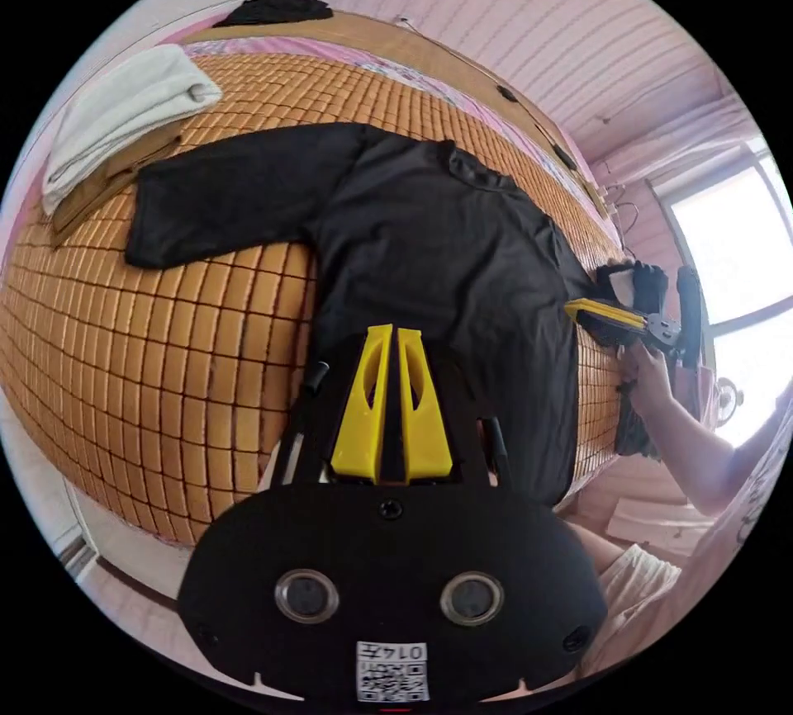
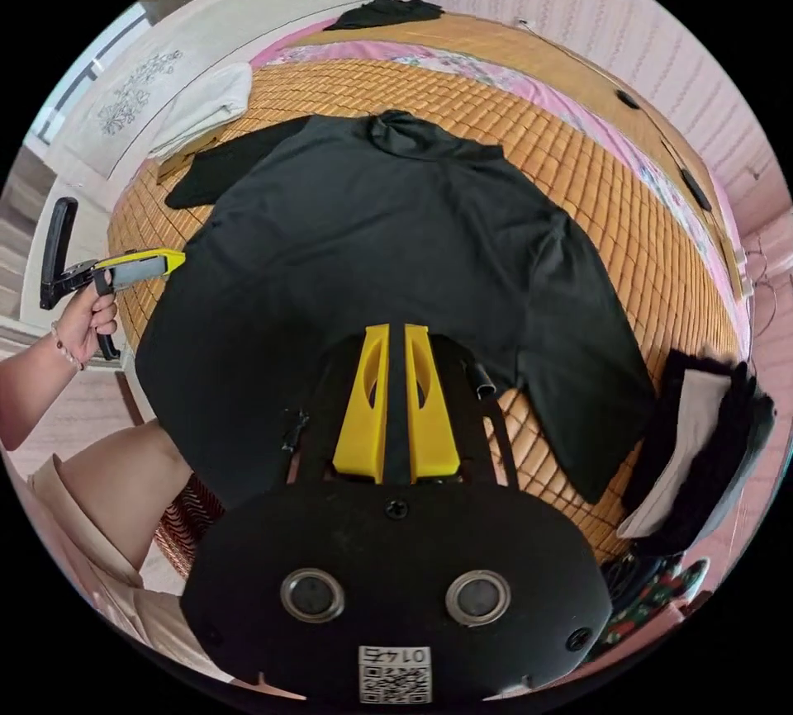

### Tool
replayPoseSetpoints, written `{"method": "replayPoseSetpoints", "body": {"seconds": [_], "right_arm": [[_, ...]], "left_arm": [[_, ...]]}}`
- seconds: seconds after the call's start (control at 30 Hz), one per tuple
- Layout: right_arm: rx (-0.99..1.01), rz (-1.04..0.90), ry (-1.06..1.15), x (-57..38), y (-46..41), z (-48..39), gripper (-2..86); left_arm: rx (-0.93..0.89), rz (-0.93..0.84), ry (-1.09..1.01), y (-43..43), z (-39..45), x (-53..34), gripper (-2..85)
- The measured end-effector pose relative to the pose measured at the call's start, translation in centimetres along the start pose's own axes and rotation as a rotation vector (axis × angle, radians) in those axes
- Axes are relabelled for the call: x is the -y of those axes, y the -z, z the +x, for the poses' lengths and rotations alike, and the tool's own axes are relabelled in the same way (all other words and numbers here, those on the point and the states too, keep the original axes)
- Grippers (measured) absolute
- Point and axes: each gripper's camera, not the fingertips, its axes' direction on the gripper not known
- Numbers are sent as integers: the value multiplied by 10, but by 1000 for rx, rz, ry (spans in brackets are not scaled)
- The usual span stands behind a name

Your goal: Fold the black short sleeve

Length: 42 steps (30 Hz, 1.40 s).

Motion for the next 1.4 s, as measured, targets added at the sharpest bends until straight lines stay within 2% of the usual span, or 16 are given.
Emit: {"method": "replayPoseSetpoints", "body": {"seconds": [0.3, 0.47, 0.57, 0.77, 0.83, 0.93, 1.03, 1.17, 1.4], "right_arm": [[120, 103, 376, 149, -31, -135, 8], [247, 38, 556, 218, -66, -223, 59], [239, 15, 642, 242, -83, -260, 78], [206, -55, 614, 284, -119, -292, 103], [187, -72, 589, 292, -129, -295, 92], [105, -37, 546, 296, -136, -291, 24], [192, -45, 506, 301, -134, -273, 3], [381, 97, 428, 296, -98, -213, 2], [423, 322, 257, 237, -12, -85, 1]], "left_arm": [[92, 254, 267, 55, -133, -26, 105], [80, 289, 382, 56, -178, -34, 118], [32, 299, 421, 53, -196, -39, 124], [-10, 331, 452, 54, -226, -45, 133], [-15, 315, 463, 51, -232, -46, 134], [30, 314, 427, 50, -235, -48, 136], [50, 300, 393, 51, -237, -48, 136], [26, 348, 355, 60, -236, -51, 135], [-136, 482, 35, 87, -174, -37, 128]]}}
